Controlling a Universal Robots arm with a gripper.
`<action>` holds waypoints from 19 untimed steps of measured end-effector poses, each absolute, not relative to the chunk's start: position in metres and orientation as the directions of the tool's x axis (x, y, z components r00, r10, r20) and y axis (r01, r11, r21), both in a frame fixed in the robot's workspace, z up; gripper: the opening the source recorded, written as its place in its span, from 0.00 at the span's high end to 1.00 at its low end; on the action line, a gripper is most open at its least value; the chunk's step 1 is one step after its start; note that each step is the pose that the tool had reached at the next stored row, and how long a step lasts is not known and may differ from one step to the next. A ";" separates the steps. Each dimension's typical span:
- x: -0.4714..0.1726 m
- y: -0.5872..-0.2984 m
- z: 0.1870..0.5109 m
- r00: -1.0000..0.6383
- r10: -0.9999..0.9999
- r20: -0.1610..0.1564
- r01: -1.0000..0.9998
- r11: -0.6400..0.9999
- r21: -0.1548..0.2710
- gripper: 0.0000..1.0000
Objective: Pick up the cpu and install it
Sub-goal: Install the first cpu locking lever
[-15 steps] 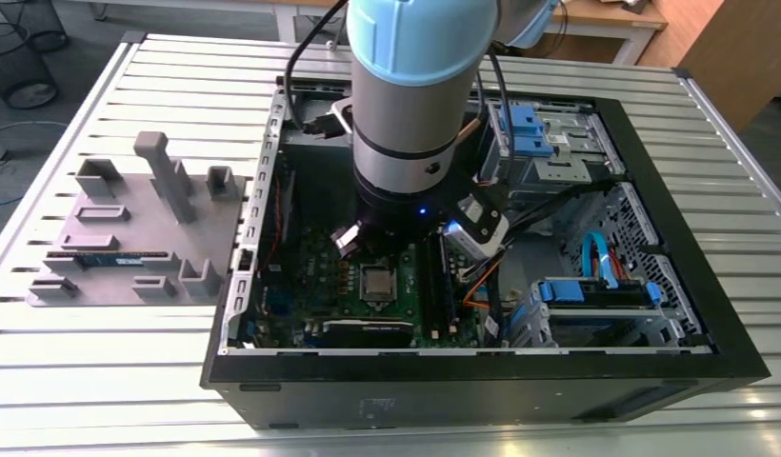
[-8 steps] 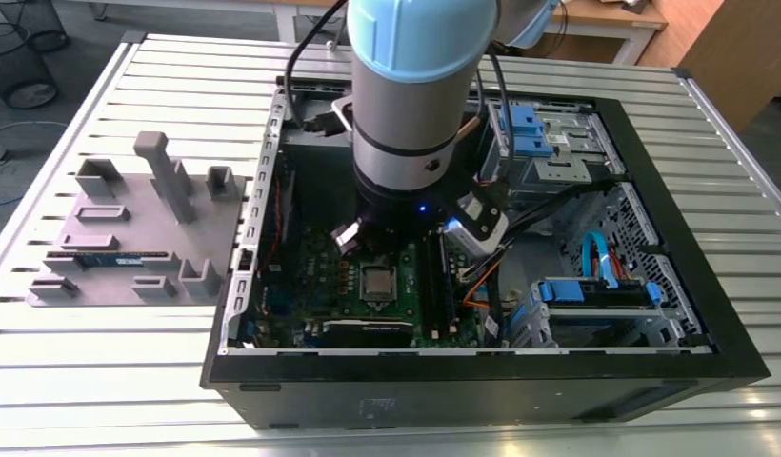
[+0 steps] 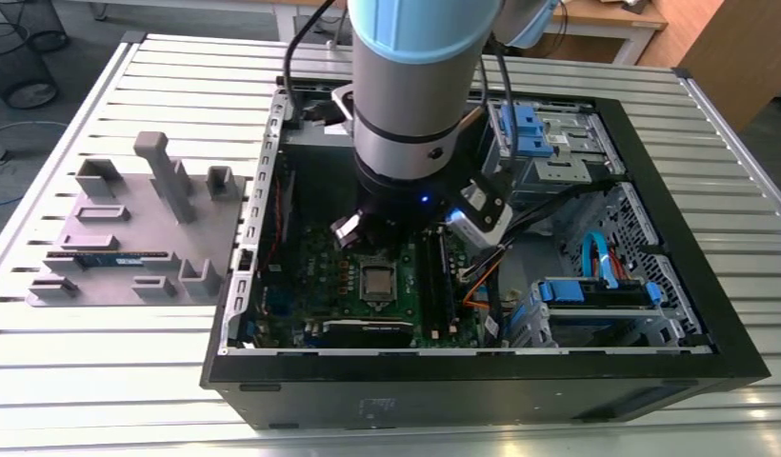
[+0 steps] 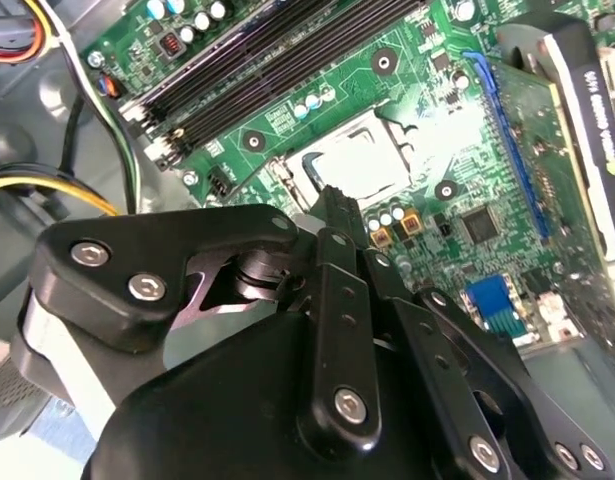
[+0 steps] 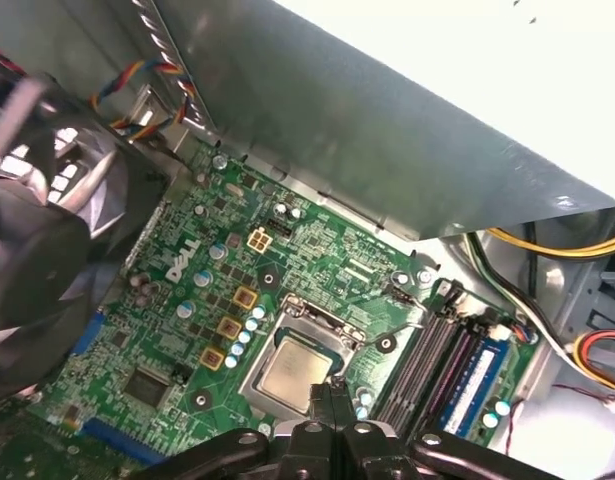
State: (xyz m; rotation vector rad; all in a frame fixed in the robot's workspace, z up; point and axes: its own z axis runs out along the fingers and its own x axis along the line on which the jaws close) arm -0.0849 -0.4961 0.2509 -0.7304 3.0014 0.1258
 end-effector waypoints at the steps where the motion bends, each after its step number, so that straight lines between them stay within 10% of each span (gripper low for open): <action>1: -0.085 -0.496 0.254 -0.887 -0.456 -0.068 -0.460 0.885 0.067 0.89; 19: -0.085 -0.478 0.265 -0.887 -0.454 -0.085 -0.460 0.882 0.100 0.89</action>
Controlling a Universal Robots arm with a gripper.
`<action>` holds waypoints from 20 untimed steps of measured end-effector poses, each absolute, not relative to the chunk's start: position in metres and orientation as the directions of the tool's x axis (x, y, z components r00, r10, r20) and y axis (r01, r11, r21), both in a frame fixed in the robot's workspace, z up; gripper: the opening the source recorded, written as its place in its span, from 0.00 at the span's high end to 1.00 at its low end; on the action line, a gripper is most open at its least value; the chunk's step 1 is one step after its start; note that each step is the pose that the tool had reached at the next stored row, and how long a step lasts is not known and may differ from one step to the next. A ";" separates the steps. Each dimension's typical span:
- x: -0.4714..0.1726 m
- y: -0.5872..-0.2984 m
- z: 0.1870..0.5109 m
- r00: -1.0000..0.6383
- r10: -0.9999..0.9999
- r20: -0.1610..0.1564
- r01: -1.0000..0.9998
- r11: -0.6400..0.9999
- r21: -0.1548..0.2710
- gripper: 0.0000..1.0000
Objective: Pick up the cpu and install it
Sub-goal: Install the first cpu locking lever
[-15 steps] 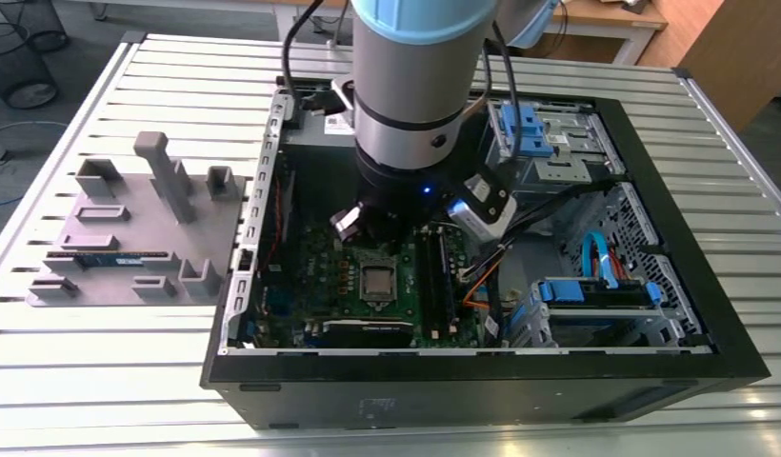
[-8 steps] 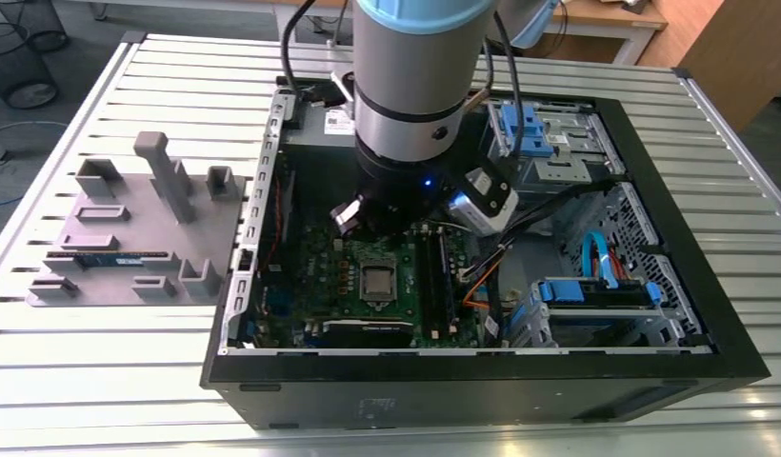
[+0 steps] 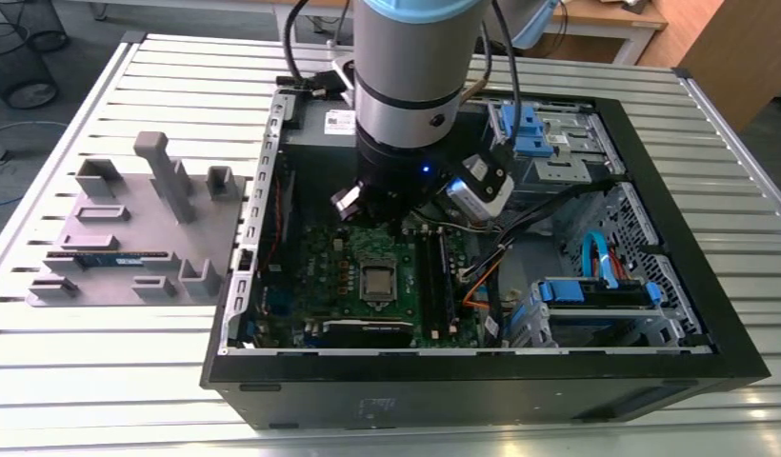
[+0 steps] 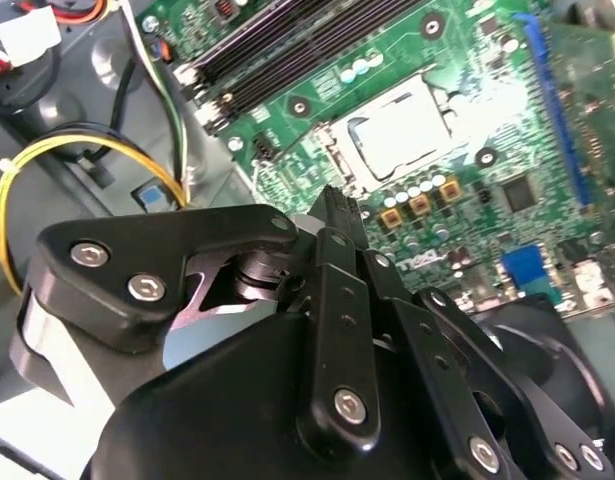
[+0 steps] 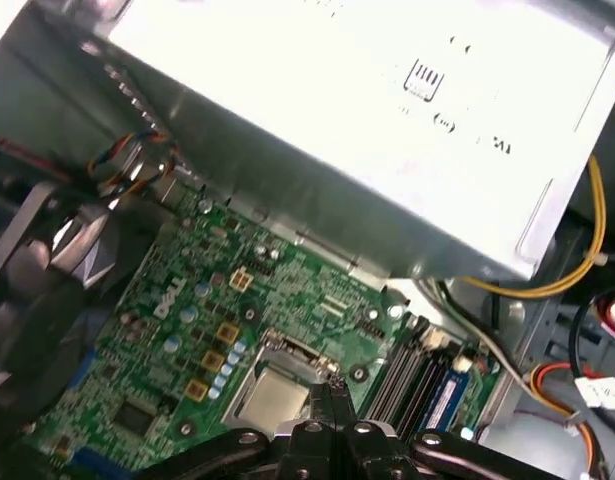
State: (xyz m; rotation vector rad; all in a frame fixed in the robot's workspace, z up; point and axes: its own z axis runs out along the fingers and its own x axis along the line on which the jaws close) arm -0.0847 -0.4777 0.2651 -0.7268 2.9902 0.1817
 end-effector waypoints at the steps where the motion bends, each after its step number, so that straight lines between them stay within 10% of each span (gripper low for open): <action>1: -0.084 -0.476 0.265 -0.887 -0.454 -0.085 -0.460 0.882 0.101 0.89; 20: -0.053 -0.464 0.258 -0.881 -0.467 -0.083 -0.473 0.875 0.100 0.89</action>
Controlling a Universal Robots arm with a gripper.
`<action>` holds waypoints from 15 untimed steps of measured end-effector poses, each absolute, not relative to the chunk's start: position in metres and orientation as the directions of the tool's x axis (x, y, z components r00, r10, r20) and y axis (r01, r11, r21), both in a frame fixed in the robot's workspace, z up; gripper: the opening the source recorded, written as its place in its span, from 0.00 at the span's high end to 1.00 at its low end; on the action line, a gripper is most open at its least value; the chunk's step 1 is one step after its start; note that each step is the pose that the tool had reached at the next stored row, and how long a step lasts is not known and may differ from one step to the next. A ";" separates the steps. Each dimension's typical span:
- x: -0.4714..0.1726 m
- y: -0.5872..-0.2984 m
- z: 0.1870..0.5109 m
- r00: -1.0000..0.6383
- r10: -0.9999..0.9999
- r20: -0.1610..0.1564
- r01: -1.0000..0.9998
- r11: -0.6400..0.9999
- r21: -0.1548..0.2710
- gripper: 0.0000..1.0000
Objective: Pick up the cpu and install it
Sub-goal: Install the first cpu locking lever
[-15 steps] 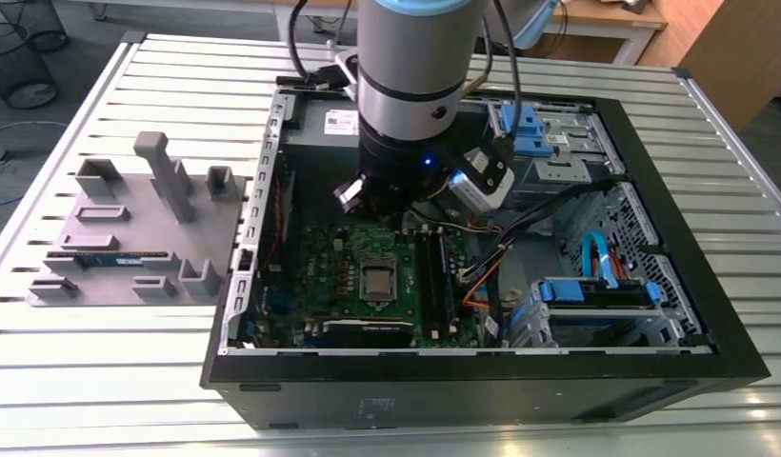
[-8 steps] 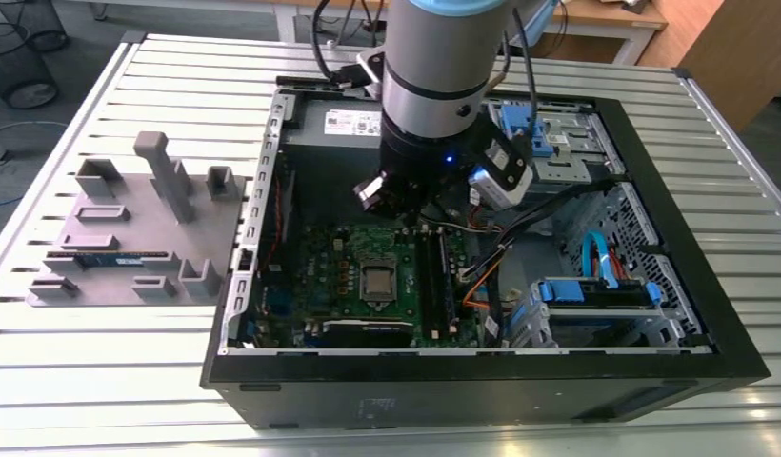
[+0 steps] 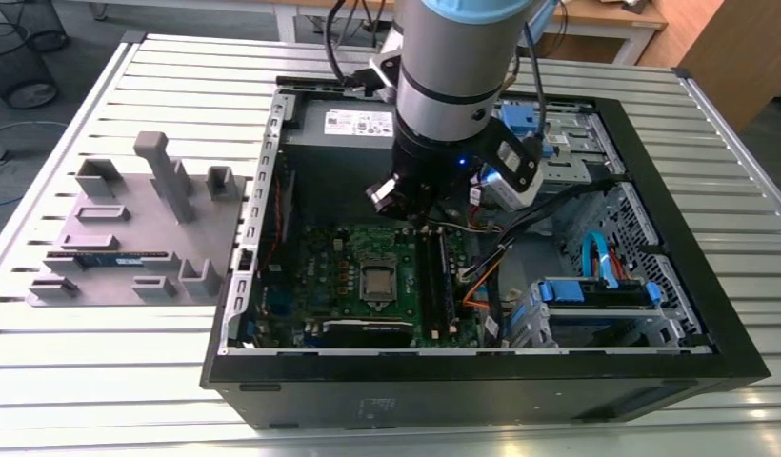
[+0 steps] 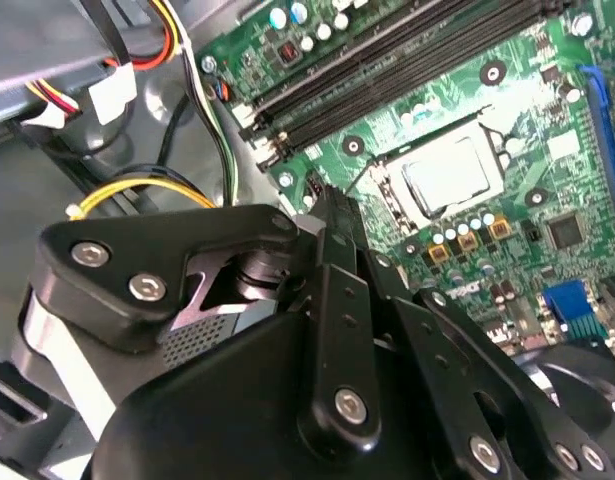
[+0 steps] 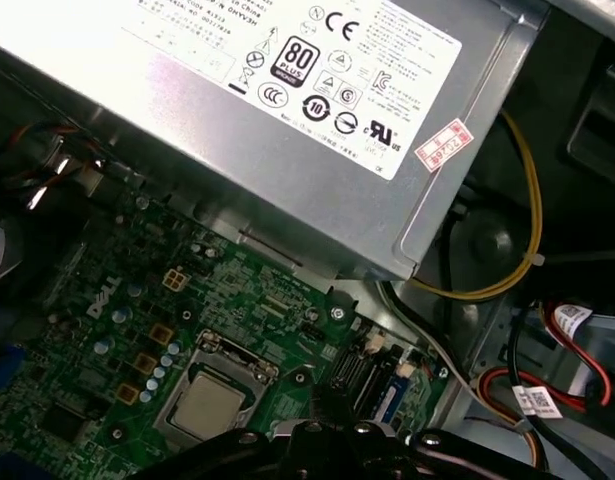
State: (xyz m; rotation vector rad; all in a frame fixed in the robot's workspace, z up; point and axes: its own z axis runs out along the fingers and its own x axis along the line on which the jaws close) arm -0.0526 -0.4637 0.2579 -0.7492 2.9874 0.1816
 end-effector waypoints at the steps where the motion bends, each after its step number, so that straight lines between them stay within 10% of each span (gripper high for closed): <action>1: -0.053 -0.464 0.257 -0.877 -0.473 -0.083 -0.479 0.872 0.100 0.89; 15: -0.052 -0.454 0.247 -0.860 -0.503 -0.083 -0.510 0.855 0.100 0.89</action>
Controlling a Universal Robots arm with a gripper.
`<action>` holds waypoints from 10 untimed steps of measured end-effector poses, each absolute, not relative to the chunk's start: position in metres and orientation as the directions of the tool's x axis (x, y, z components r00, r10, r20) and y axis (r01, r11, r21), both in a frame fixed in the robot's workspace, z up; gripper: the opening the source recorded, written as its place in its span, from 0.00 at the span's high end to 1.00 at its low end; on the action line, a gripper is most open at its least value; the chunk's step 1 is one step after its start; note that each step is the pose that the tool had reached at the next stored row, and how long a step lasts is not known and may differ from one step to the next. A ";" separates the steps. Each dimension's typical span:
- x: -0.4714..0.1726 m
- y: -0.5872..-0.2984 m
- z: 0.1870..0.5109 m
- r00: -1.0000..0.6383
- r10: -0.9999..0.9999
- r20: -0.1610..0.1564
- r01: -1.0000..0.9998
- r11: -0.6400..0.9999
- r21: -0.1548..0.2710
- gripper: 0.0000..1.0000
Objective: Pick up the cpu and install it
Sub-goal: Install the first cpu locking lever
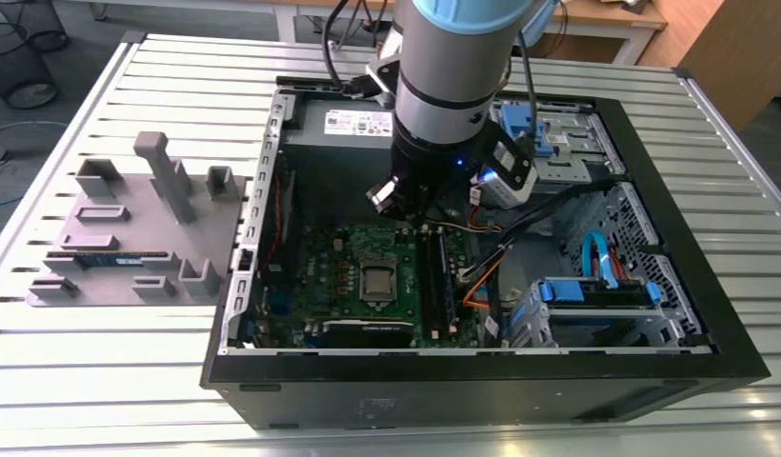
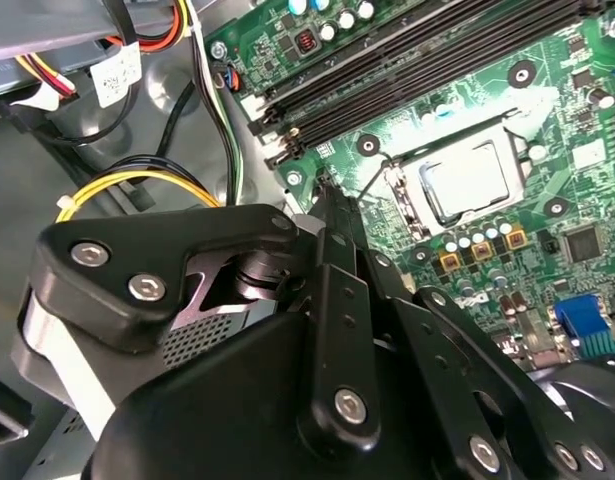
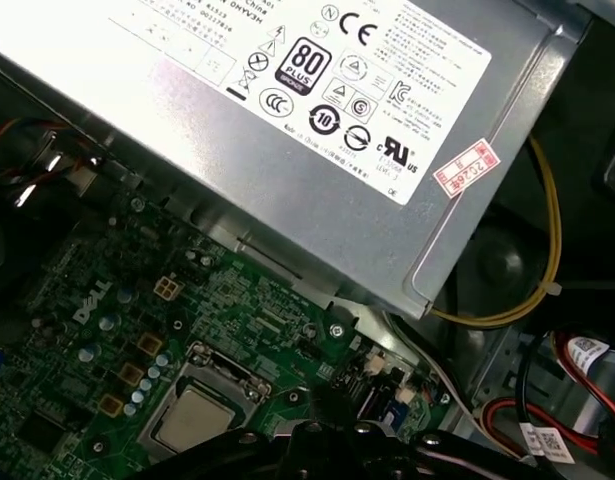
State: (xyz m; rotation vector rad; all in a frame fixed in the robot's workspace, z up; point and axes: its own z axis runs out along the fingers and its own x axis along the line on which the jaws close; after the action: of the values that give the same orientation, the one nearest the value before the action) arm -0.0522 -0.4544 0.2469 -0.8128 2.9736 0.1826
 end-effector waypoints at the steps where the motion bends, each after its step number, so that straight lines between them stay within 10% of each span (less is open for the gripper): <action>1: -0.052 -0.454 0.246 -0.860 -0.504 -0.083 -0.510 0.854 0.100 0.89; 10: -0.052 -0.450 0.241 -0.860 -0.505 -0.074 -0.510 0.856 0.086 0.89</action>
State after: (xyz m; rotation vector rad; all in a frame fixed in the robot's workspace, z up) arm -0.0521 -0.4502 0.2412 -0.8159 2.9786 0.1587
